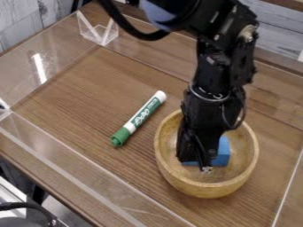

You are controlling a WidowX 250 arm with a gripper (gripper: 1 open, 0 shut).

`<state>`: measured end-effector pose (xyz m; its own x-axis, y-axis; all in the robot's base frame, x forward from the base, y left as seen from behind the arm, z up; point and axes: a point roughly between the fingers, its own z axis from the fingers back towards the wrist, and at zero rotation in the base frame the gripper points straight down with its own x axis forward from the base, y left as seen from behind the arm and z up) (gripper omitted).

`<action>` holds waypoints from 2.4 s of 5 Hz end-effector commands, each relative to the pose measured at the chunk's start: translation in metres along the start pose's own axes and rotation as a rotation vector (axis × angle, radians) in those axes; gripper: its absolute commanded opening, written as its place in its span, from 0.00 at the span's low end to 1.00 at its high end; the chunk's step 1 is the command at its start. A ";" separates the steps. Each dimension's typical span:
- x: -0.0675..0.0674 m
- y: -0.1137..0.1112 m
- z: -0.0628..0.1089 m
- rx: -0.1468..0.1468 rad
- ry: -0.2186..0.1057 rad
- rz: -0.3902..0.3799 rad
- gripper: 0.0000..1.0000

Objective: Remove the blue block from inside the brown bowl and put it on the table

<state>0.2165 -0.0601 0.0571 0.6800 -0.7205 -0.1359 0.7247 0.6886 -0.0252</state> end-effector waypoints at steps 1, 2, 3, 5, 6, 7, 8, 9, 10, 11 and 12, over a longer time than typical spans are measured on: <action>0.003 0.006 0.016 0.029 -0.054 0.010 0.00; 0.001 0.007 0.017 0.025 -0.051 0.014 0.00; -0.001 0.008 0.019 0.019 -0.048 0.018 0.00; -0.005 0.009 0.019 0.009 -0.045 0.026 0.00; -0.007 0.010 0.019 0.004 -0.043 0.029 0.00; -0.007 0.011 0.023 0.005 -0.039 0.027 0.00; -0.007 0.012 0.027 0.008 -0.036 0.023 0.00; -0.007 0.012 0.030 0.012 -0.033 0.019 0.00; -0.007 0.013 0.033 0.015 -0.032 0.016 0.00; -0.008 0.013 0.035 0.018 -0.030 0.015 0.00; -0.007 0.014 0.035 0.022 -0.030 0.011 0.00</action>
<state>0.2143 -0.0472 0.0782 0.6808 -0.7142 -0.1626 0.7181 0.6946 -0.0437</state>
